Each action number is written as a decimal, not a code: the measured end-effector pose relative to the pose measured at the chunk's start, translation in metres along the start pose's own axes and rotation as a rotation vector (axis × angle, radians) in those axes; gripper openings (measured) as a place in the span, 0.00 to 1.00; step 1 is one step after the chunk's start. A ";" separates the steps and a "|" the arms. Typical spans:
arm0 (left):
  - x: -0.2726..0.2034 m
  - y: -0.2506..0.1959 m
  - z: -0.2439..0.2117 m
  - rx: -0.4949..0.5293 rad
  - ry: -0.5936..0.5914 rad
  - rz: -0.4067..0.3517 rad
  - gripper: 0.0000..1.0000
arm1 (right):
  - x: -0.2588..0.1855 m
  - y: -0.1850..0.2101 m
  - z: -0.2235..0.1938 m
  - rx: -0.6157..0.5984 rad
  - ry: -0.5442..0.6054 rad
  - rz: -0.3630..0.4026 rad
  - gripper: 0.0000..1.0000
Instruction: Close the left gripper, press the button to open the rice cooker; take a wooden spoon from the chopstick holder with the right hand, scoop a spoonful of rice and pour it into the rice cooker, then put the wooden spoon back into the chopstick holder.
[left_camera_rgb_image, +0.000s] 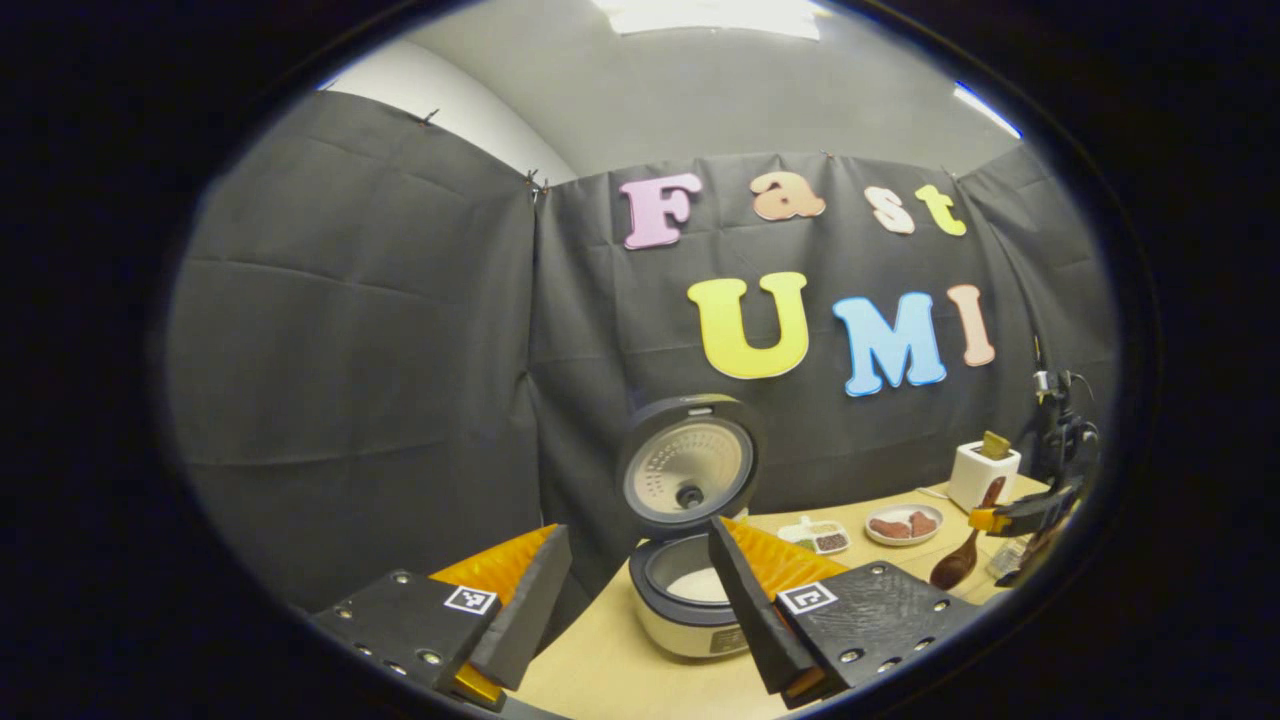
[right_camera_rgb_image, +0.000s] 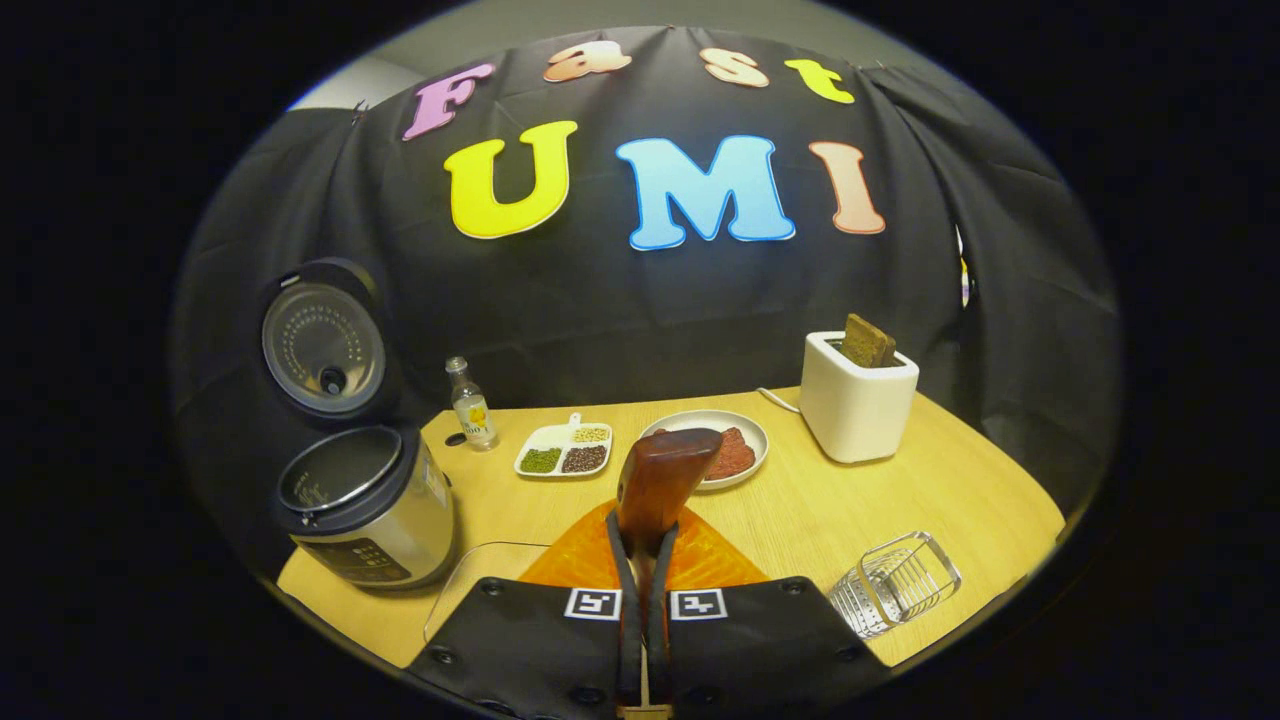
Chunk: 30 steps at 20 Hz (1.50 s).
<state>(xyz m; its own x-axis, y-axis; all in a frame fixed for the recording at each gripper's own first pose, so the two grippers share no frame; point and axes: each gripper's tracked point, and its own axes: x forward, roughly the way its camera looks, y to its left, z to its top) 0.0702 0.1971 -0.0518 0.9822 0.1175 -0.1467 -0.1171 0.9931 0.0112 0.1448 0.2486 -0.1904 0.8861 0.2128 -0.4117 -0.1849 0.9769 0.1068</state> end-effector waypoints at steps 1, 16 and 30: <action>0.002 0.005 -0.002 0.001 0.003 0.004 0.84 | 0.002 0.002 -0.003 -0.041 -0.010 -0.016 0.04; 0.008 0.023 -0.019 -0.017 0.031 0.027 0.84 | -0.003 0.069 -0.043 -0.080 0.000 0.028 0.04; 0.003 0.014 -0.015 -0.020 0.024 0.015 0.84 | 0.003 0.011 -0.059 0.711 0.185 0.059 0.04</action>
<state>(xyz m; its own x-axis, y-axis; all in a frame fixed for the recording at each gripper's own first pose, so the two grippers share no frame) 0.0696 0.2116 -0.0668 0.9765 0.1317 -0.1708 -0.1348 0.9908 -0.0066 0.1208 0.2609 -0.2437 0.7854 0.3258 -0.5263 0.1456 0.7291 0.6687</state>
